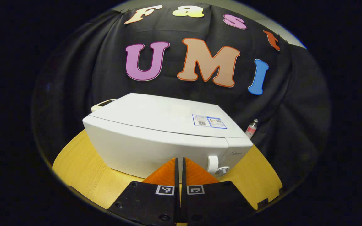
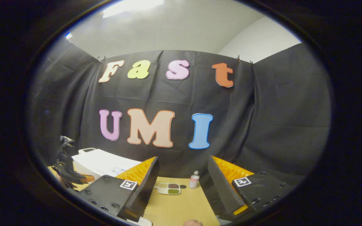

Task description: Open the microwave oven with the left hand, put the food in, and close the microwave oven.

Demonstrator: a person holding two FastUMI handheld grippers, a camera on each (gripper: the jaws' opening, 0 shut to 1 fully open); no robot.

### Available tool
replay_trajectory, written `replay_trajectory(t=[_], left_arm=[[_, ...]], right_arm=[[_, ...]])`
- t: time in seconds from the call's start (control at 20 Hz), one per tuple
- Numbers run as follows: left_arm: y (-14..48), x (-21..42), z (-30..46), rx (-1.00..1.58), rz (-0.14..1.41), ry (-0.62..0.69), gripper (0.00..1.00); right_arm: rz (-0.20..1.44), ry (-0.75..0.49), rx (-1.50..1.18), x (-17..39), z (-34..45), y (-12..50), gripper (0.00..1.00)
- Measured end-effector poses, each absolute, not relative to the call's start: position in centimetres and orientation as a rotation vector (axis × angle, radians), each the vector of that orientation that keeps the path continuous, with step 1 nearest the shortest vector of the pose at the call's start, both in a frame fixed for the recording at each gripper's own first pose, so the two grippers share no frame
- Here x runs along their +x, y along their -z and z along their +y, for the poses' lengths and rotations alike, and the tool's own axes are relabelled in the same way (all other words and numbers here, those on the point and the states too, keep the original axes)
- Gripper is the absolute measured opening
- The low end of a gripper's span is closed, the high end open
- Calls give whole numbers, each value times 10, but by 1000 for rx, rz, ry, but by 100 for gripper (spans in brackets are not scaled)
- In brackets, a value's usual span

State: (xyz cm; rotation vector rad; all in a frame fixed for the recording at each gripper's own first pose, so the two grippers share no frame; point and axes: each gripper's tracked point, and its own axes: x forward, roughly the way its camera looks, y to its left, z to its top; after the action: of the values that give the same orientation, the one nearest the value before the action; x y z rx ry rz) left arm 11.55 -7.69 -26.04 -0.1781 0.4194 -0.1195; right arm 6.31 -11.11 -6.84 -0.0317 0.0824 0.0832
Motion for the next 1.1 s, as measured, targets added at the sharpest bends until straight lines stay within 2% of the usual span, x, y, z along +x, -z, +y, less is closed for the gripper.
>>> replay_trajectory(t=[0.25,0.3,0.5,0.55,0.7,0.75,0.85,1.1], left_arm=[[169,110,-52,-187,284,122,0],[151,108,-48,-185,254,122,0],[86,100,-39,-151,130,128,0],[72,96,-37,-143,98,137,6],[44,88,-49,-97,40,176,85],[41,80,-55,-84,38,194,94],[31,74,-61,-79,21,210,90],[8,52,-63,-67,-20,208,91]], right_arm=[[70,-113,-5,69,-81,68,85],[64,-117,0,71,-76,67,95],[65,-125,19,74,-62,69,95],[67,-126,28,75,-59,69,95],[60,-131,37,76,-50,68,95],[59,-133,35,75,-49,68,95],[57,-131,27,73,-46,67,95],[50,-129,34,65,-40,60,95]])
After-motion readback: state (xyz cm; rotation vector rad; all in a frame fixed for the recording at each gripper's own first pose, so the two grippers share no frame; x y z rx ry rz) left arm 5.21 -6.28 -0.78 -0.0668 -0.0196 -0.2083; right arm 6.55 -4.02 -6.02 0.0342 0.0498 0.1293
